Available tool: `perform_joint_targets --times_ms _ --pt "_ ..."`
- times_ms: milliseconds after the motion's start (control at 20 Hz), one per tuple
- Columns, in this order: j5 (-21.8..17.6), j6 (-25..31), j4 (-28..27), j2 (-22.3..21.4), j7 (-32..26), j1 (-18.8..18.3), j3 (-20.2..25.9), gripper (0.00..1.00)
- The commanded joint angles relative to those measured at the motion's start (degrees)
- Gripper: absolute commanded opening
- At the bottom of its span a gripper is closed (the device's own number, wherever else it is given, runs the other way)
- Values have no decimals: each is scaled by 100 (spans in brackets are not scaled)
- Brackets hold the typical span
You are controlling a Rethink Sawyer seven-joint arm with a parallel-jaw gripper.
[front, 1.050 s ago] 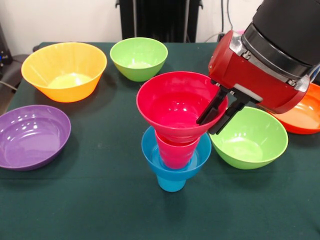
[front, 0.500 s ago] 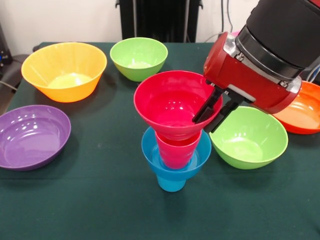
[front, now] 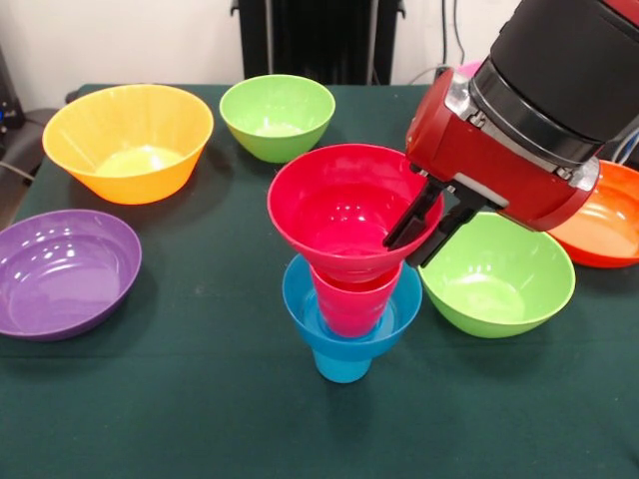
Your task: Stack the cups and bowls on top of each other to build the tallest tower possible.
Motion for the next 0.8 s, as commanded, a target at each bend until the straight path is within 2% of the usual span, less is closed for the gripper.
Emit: perform_joint_targets --times_ms 50,400,800 --pt "-441 337 214 207 715 125 245 0" --pt "-354 490 -22 332 751 19 85 0" --pt "-460 311 404 230 838 242 166 0"
